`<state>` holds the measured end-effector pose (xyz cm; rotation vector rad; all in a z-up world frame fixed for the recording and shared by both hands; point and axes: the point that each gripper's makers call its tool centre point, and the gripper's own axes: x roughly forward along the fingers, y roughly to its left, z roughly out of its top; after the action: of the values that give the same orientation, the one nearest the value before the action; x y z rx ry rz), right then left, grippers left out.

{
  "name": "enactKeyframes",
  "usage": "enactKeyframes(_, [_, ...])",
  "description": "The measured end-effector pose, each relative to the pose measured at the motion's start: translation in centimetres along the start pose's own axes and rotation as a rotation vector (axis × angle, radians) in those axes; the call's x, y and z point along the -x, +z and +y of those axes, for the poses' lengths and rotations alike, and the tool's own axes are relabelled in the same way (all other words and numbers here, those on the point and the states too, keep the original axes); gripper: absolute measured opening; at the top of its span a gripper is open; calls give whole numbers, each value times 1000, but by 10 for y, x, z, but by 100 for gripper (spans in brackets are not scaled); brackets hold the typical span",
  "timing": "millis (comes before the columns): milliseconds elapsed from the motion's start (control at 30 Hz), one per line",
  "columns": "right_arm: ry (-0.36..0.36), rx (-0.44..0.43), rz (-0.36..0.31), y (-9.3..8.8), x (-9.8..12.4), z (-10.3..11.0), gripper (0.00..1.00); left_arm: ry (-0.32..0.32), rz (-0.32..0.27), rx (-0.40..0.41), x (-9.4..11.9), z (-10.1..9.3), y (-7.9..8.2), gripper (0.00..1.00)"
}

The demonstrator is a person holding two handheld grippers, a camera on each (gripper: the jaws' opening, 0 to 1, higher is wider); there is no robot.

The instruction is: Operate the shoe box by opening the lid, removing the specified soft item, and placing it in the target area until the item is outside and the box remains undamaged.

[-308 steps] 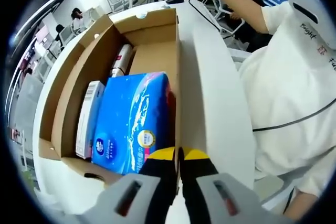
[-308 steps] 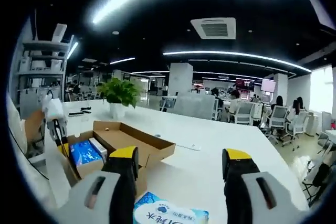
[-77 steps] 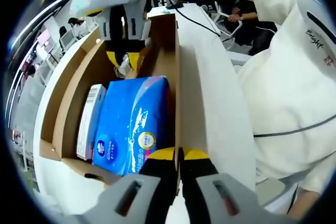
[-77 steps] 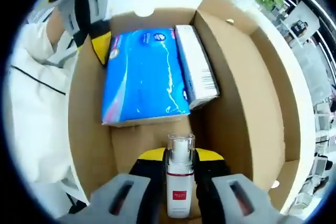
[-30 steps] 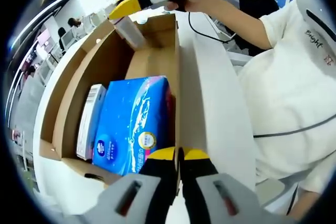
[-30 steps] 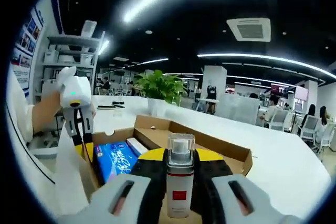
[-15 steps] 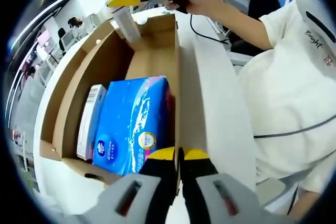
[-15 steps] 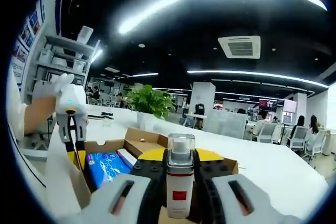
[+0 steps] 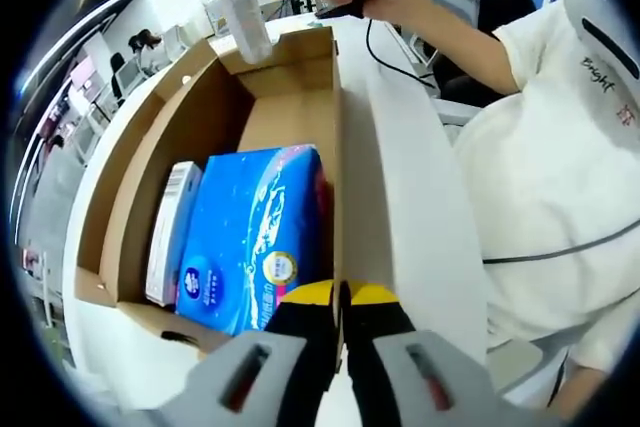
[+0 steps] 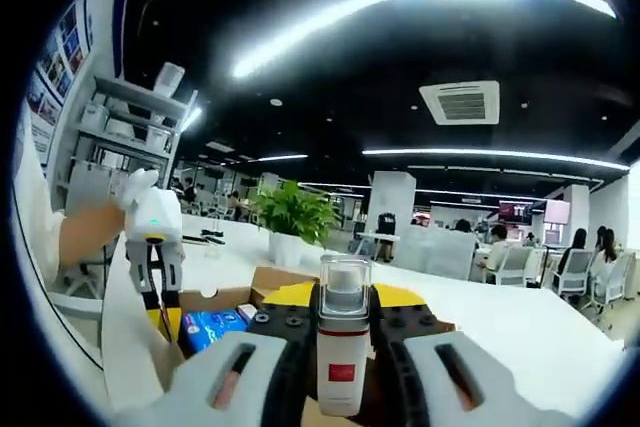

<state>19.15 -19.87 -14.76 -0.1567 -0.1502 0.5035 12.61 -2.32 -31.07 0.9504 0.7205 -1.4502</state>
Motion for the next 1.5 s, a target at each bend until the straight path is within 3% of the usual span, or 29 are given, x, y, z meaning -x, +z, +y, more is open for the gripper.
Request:
enactKeyframes(100, [-5,34,27,1,3,-2,19,-1,2,1,0,0,0,2])
enactKeyframes(167, [-25,63,1,8,9,-6,19,-2,3,3,0,0,0,2])
enactKeyframes(333, [13,-18,-51,22,17,-4,19,3,1,1,0,0,0,2])
enactKeyframes(567, [10,-22,-76,32,25,-10,19,0,2,3,1,1,-1,2])
enactKeyframes(733, [-47,129,-115,39,31,-25,19,1,1,3,1,1,-1,2])
enactKeyframes(833, [-50,113,-108,38,34,-30,19,3,1,2,1,2,-1,2])
enactKeyframes(967, [-63,154,-138,42,40,-34,19,2,1,2,1,2,-1,2])
enactKeyframes(1233, [-67,138,-121,47,48,-39,19,4,-1,1,1,5,-1,2])
enactKeyframes(1500, [-136,111,-138,51,66,-58,19,6,-3,-2,1,6,-2,2])
